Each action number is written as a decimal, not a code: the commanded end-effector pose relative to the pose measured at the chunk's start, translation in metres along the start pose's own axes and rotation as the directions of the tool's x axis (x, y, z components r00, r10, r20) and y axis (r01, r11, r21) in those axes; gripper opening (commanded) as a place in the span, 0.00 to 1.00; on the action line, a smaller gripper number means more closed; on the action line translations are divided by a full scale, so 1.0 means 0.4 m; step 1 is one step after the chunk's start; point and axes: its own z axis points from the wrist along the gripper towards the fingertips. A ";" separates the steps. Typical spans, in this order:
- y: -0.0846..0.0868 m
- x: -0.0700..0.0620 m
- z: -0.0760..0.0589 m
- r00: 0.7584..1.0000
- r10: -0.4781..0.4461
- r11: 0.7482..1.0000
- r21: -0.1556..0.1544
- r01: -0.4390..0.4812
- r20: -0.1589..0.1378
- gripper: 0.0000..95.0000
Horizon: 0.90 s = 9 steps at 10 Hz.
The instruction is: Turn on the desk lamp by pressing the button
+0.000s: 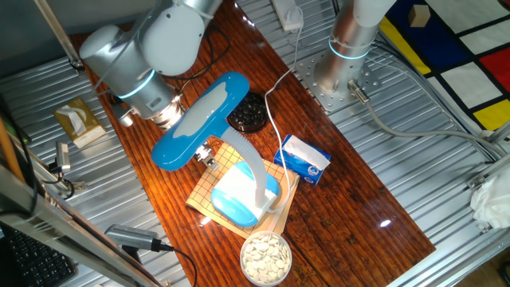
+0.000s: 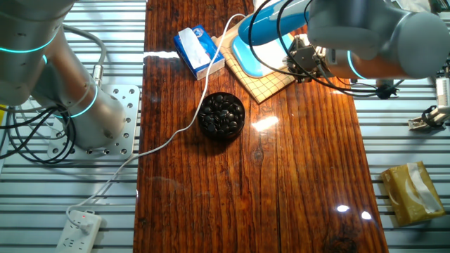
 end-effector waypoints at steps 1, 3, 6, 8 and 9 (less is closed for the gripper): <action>0.000 0.000 0.000 1.000 -0.001 1.000 0.000 0.001 0.000 0.00; -0.001 0.000 -0.001 1.000 -0.011 1.000 -0.001 0.011 0.001 0.00; -0.001 0.000 -0.001 1.000 -0.010 1.000 -0.001 0.010 0.000 0.00; -0.002 0.000 0.001 1.000 -0.014 1.000 -0.002 0.014 0.000 0.00; -0.003 0.000 0.002 1.000 -0.014 1.000 -0.002 0.014 0.000 0.00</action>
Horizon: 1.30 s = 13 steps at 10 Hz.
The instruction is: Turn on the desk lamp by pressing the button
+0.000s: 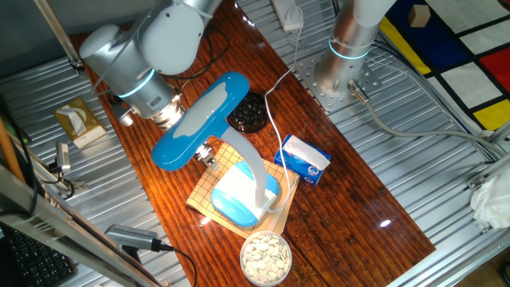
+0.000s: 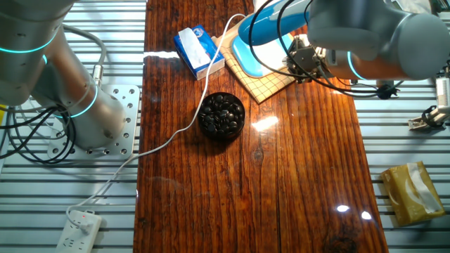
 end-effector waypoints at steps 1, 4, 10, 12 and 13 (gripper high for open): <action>-0.003 -0.003 0.005 1.000 -0.004 1.000 -0.002 0.004 0.002 0.00; -0.008 -0.005 0.012 1.000 -0.013 1.000 -0.007 0.013 0.004 0.00; -0.024 -0.006 0.025 1.000 -0.021 1.000 -0.010 0.022 0.008 0.00; -0.032 -0.006 0.029 1.000 -0.029 1.000 -0.010 0.029 0.011 0.00; -0.036 -0.005 0.029 0.999 -0.033 0.999 -0.011 0.034 0.011 0.00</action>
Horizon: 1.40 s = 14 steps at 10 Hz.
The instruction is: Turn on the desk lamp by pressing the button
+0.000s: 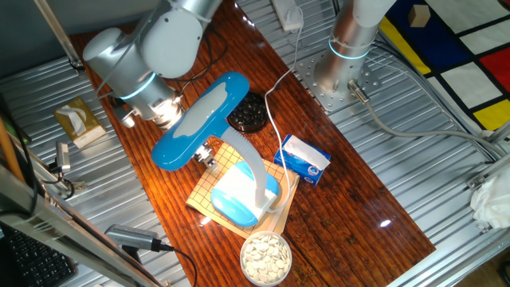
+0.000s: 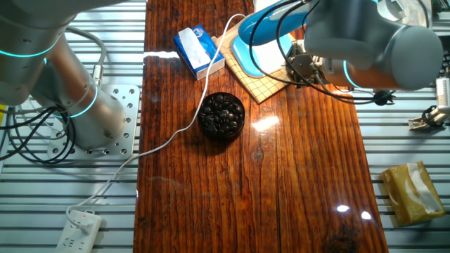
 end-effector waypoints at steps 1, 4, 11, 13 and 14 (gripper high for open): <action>0.000 0.002 -0.001 1.000 -0.002 1.000 0.001 0.002 -0.001 0.00; -0.007 0.001 0.007 1.000 -0.008 1.000 0.001 0.008 0.000 0.00; -0.015 0.005 0.002 1.000 -0.013 1.000 -0.001 0.013 -0.004 0.00; -0.013 0.004 0.005 1.000 -0.020 0.999 -0.025 0.020 0.001 0.00; -0.010 0.002 0.008 1.000 -0.019 0.999 -0.033 0.020 0.003 0.00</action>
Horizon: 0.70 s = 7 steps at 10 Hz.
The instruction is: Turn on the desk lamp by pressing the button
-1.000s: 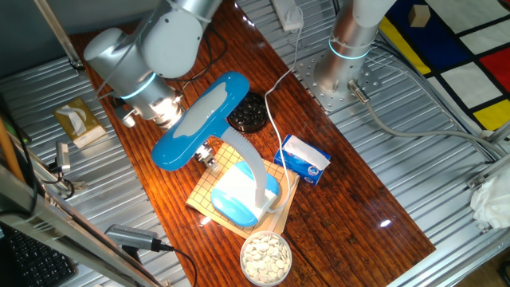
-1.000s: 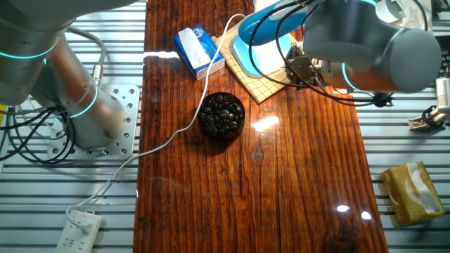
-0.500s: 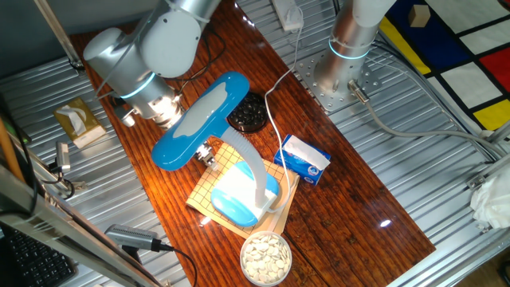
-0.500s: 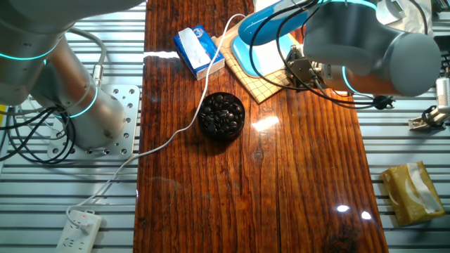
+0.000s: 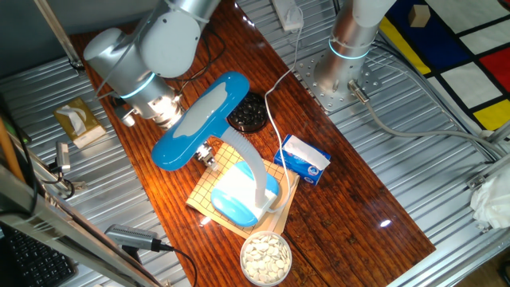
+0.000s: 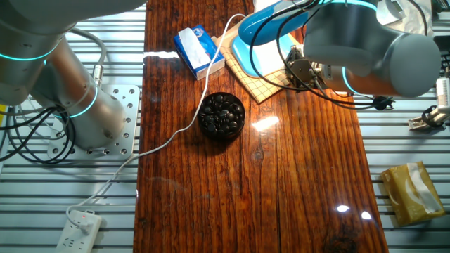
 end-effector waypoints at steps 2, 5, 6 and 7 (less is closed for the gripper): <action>0.021 -0.013 0.014 1.000 0.011 1.000 -0.013 -0.011 0.004 0.00; 0.035 -0.020 0.029 1.000 0.010 1.000 -0.014 -0.010 0.006 0.00; 0.038 -0.021 0.032 1.000 0.010 1.000 -0.014 -0.010 0.008 0.00; 0.038 -0.021 0.032 1.000 0.006 1.000 -0.018 -0.006 0.008 0.00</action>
